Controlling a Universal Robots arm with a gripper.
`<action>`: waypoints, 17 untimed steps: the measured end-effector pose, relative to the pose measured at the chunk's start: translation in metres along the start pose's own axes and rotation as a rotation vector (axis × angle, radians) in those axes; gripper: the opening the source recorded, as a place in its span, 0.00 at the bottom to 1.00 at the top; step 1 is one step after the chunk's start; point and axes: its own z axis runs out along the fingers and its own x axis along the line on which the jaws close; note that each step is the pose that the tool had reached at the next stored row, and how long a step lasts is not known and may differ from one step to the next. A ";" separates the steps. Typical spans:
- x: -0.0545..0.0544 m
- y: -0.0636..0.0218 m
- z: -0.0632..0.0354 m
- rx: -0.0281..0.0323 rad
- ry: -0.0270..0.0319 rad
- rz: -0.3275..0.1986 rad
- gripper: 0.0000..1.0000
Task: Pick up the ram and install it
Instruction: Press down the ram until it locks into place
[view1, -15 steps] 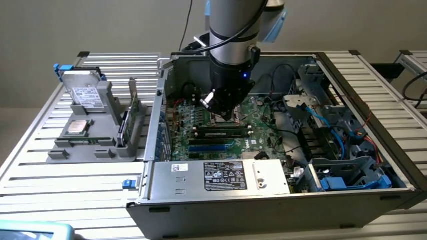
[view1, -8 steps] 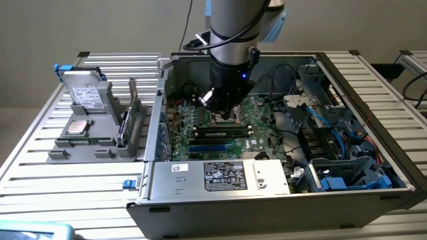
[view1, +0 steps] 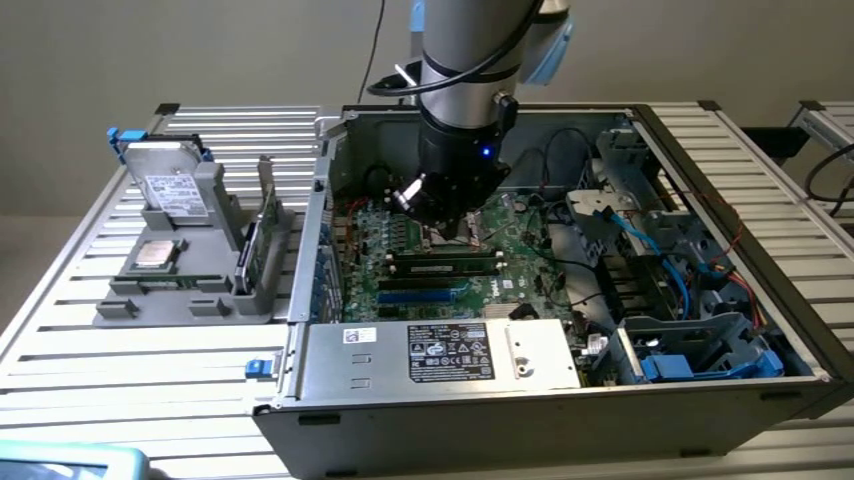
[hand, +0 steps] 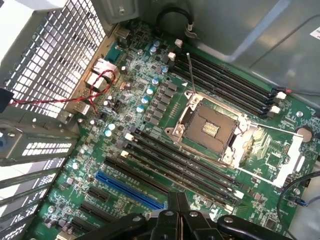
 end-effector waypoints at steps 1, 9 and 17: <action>0.000 -0.0001 -0.0001 0.0026 0.0020 0.008 0.11; 0.000 -0.0004 -0.0022 0.0169 0.0138 0.078 0.11; 0.000 -0.0003 -0.0046 0.0225 0.0179 0.155 0.11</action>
